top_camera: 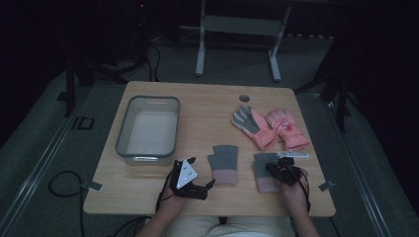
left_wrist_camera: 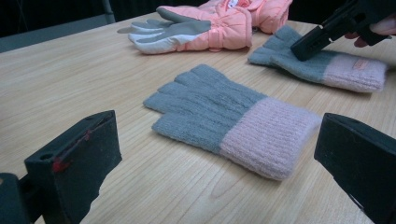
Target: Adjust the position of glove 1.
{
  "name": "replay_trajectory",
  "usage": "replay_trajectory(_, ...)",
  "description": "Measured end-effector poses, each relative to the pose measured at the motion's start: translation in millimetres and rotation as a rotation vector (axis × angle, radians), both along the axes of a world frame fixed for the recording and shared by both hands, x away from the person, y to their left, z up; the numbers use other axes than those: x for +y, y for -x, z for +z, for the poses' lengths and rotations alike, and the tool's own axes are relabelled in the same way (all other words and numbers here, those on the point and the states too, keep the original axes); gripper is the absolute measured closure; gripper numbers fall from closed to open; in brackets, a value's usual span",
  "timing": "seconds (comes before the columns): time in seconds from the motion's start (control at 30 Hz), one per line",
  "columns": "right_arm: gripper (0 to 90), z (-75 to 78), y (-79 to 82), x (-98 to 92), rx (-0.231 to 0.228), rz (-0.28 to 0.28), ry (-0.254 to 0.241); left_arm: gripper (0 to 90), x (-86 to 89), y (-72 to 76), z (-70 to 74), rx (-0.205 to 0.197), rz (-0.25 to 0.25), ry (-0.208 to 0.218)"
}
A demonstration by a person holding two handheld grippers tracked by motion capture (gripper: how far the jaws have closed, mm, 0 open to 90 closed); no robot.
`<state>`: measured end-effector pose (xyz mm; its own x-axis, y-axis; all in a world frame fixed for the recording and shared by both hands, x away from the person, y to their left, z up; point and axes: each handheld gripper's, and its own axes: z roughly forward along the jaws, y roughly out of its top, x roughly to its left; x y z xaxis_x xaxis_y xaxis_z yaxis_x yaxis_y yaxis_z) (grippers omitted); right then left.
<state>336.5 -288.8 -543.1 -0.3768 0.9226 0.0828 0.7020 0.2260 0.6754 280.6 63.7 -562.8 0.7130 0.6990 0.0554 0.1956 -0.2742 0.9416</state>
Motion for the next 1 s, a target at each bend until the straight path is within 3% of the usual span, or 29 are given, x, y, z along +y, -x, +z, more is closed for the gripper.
replay_trajectory(0.27, 69.1, 1.9, -0.6, -2.6, 0.004, 0.007, 0.003, 0.0, 0.3, -0.2, 0.1, 0.0, -0.001, -0.001)
replay_trajectory(0.4, 67.2, 12.3, 2.0, -7.5, -0.025, 0.041, 0.005, 0.0, 0.4, 0.0, 0.1, 0.0, 0.0, 0.0)
replay_trajectory(0.53, 65.4, 18.1, 3.6, -11.3, -0.066, 0.153, 0.031, 0.0, 0.5, 0.2, 0.1, -0.001, 0.005, 0.001)
replay_trajectory(0.6, 65.4, 16.5, 2.7, -11.1, -0.065, 0.217, 0.063, 0.0, 0.6, 0.9, 0.0, -0.005, 0.014, 0.004)
replay_trajectory(0.67, 65.3, 14.7, 1.8, -11.0, -0.041, 0.241, 0.076, 0.0, 0.8, 1.2, -0.1, -0.005, 0.017, 0.007)
replay_trajectory(0.83, 61.0, 9.2, -0.3, -9.8, -0.018, 0.255, 0.109, 0.0, 0.9, 1.1, -0.1, -0.005, 0.018, 0.008)
replay_trajectory(0.9, 63.5, 6.0, -1.5, -8.6, 0.017, 0.237, 0.109, 0.0, 1.0, 1.0, -0.2, -0.004, 0.018, 0.01)
replay_trajectory(1.0, 66.4, 3.2, 0.1, -5.5, 0.013, 0.223, 0.124, 0.0, 0.9, 1.3, -0.2, -0.006, 0.022, 0.01)
